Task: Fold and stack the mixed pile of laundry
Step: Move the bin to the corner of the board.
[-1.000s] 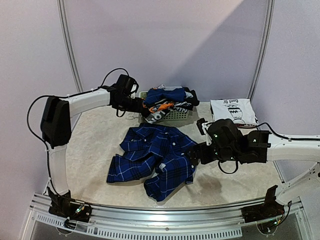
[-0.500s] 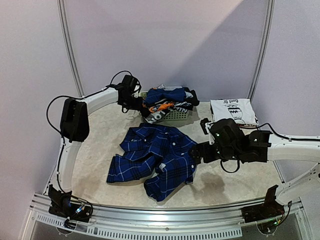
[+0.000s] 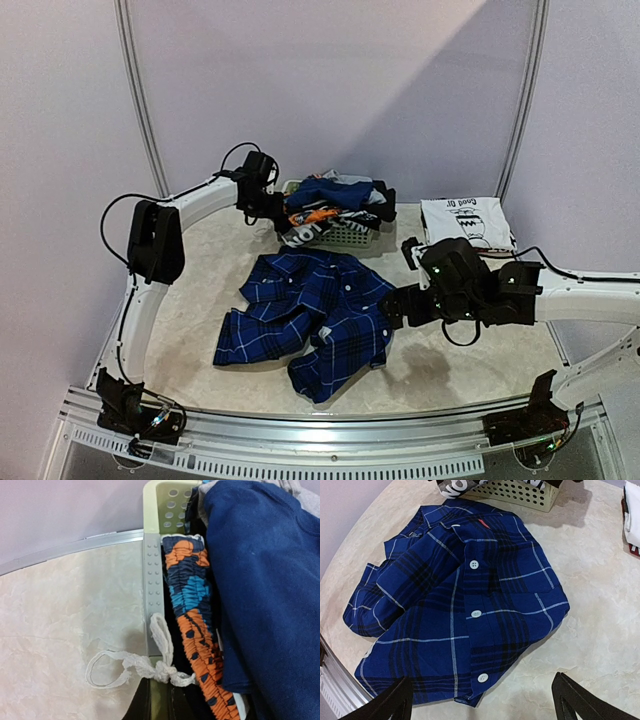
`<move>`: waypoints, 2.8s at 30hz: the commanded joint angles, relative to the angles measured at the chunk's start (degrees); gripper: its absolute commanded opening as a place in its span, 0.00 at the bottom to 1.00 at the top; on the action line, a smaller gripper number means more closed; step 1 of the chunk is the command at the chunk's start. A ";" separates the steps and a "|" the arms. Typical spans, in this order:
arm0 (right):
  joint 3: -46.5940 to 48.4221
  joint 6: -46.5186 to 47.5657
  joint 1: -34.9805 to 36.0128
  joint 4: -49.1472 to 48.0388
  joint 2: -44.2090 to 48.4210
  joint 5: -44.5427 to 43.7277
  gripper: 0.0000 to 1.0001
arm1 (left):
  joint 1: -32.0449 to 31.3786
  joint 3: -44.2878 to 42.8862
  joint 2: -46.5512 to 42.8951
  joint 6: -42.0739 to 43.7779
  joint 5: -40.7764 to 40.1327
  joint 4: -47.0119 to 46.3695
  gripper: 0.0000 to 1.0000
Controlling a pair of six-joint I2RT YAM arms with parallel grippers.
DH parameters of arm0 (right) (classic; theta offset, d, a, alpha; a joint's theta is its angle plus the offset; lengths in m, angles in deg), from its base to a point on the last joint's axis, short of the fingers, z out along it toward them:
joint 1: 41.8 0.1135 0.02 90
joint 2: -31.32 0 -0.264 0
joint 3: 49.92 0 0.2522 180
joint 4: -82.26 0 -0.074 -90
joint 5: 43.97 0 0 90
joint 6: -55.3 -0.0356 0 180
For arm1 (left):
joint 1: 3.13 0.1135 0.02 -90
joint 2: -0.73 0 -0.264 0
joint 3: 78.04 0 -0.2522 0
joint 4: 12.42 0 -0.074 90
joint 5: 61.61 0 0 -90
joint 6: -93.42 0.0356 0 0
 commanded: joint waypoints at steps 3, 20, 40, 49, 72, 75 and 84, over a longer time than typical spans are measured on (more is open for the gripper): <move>-0.80 0.51 -0.40 -0.92 0.95 1.07 0.98 | 2.76 4.05 -3.70 4.56 -4.41 4.97 0.00; -0.95 3.04 -0.41 -2.37 0.62 2.23 0.98 | 19.83 17.05 -15.54 8.91 -9.71 5.10 0.00; -3.17 3.64 -0.43 -2.96 2.78 3.43 0.98 | 27.05 22.99 -23.71 3.56 -10.65 -1.40 0.48; -2.90 3.84 -0.44 -3.31 2.60 3.57 0.98 | 19.92 24.51 -31.83 3.14 -10.09 -3.55 0.64; -5.35 0.04 -0.41 -2.07 4.83 2.30 0.97 | -1.82 -10.72 8.45 5.34 -3.92 -6.99 0.60; -5.00 0.04 -0.40 -1.65 4.77 1.90 0.97 | -0.04 -7.91 7.85 4.51 -5.61 -7.27 0.59; -2.55 1.56 -0.35 -2.96 0.61 4.71 0.96 | 6.26 11.18 -2.63 6.77 -8.41 -11.75 0.57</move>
